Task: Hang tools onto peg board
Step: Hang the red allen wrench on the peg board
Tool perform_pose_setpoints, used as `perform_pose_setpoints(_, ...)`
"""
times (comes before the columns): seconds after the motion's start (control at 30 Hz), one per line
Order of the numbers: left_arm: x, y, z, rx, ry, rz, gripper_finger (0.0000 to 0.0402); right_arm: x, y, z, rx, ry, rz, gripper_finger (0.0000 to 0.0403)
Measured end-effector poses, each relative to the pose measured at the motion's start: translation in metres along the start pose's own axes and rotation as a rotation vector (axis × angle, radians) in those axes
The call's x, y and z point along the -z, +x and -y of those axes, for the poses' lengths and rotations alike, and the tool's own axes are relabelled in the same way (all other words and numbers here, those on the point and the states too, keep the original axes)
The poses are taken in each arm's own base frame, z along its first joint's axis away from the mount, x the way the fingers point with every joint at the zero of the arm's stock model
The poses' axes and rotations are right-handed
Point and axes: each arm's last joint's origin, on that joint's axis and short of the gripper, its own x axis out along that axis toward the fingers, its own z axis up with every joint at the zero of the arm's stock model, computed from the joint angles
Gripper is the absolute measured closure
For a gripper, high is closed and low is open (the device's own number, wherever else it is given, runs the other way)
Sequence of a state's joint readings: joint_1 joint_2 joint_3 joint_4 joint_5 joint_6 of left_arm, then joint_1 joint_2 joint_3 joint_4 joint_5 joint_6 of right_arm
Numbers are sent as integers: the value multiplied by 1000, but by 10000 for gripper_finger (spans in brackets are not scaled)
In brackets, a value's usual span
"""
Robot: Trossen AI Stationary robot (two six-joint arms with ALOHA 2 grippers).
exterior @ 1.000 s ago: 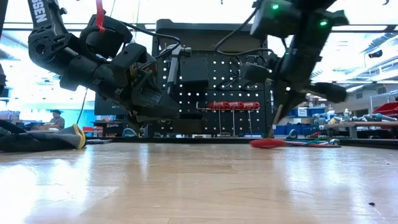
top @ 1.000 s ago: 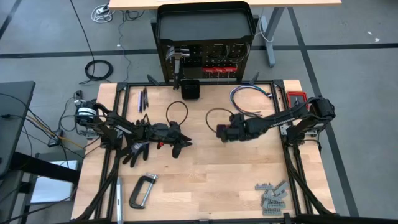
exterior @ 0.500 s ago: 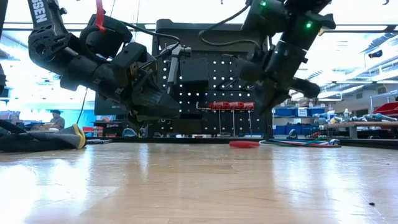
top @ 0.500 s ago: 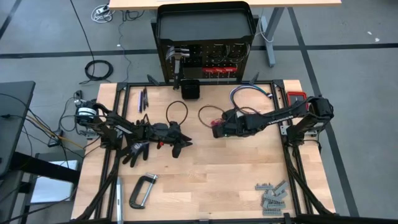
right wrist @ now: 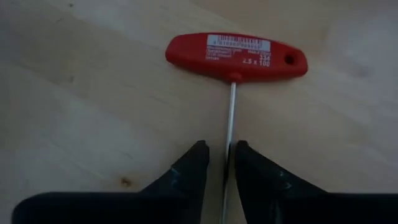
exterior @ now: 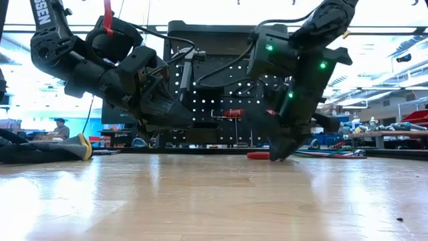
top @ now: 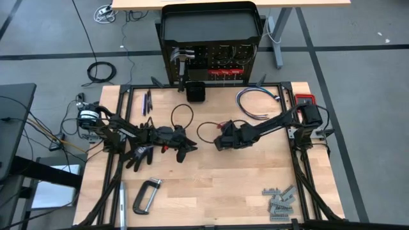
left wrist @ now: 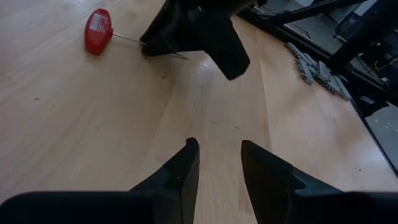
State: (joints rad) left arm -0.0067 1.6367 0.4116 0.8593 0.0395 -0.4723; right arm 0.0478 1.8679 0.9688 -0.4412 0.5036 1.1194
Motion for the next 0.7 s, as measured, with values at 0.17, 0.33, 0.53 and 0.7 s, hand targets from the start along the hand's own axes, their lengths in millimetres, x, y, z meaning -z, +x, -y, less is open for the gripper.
perform_pose_setpoints(0.17,0,0,0,1,0,3,277,-17,2,8,-68,75,-149,336)
perform_pose_setpoints(0.33,0,0,0,2,0,2,277,-27,9,13,-122,69,-250,378)
perform_pose_setpoints(0.53,0,0,1,16,0,-6,277,-33,9,13,-134,17,-246,393)
perform_pose_setpoints(0.7,0,0,0,10,9,-2,277,-55,-3,-6,-152,-75,-137,398)
